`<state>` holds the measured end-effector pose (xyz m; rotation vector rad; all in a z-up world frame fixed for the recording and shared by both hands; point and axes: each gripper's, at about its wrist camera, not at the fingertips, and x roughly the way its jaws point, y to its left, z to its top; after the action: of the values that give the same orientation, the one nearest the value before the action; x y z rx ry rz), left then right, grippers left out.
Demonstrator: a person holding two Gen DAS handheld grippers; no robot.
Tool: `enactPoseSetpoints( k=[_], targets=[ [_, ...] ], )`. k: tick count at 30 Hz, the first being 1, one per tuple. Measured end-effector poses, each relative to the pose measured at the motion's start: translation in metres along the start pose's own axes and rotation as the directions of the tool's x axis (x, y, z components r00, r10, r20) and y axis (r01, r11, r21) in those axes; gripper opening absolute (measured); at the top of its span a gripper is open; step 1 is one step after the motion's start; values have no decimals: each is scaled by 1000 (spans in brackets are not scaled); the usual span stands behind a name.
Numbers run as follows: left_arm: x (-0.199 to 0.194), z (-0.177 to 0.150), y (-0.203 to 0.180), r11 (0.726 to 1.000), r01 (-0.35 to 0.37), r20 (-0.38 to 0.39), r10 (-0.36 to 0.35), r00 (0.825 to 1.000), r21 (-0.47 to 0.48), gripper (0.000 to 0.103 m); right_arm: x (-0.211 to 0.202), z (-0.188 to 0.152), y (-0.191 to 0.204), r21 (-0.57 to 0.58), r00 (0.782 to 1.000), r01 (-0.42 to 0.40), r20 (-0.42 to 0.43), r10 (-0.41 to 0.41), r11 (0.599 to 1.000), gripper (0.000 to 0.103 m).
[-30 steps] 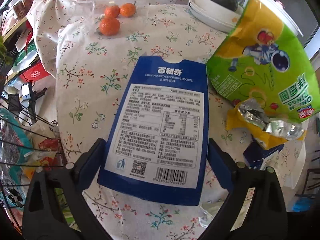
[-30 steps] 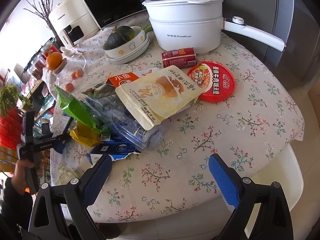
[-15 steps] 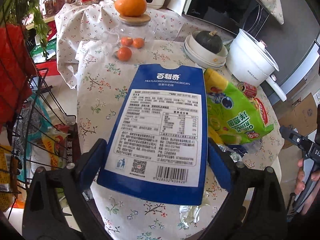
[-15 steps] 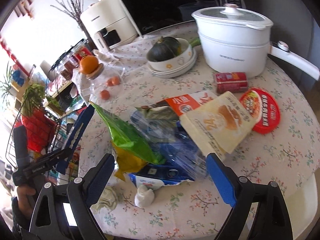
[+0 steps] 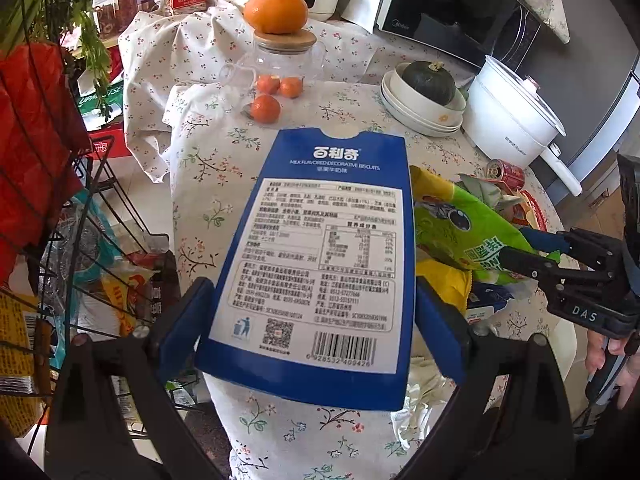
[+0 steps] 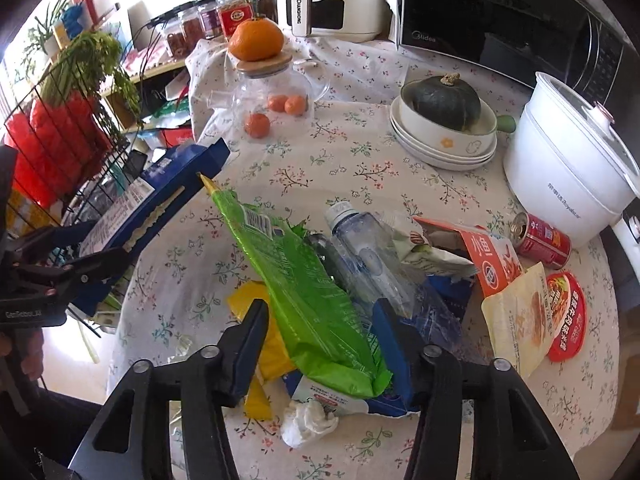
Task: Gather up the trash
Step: 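Lift the blue box with the left gripper while the right gripper grasps and lifts the green bag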
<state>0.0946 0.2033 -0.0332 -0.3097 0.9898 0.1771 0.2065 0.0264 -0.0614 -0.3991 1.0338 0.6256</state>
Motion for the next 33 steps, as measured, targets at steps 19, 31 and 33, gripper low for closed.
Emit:
enactPoseSetpoints(
  k=[19, 31, 33],
  targets=[
    [-30, -1, -26, 999, 23, 106, -25, 994, 24, 96, -101, -23, -28, 103, 979, 3, 201, -24, 995, 8],
    [-46, -11, -107, 979, 91, 153, -120, 981, 184, 96, -192, -108, -114, 344, 928, -36, 359, -97, 938, 7],
    [-47, -14, -123, 971, 105, 153, -139, 978, 213, 96, -201, -128, -129, 384, 915, -68, 392, -95, 921, 7]
  ],
)
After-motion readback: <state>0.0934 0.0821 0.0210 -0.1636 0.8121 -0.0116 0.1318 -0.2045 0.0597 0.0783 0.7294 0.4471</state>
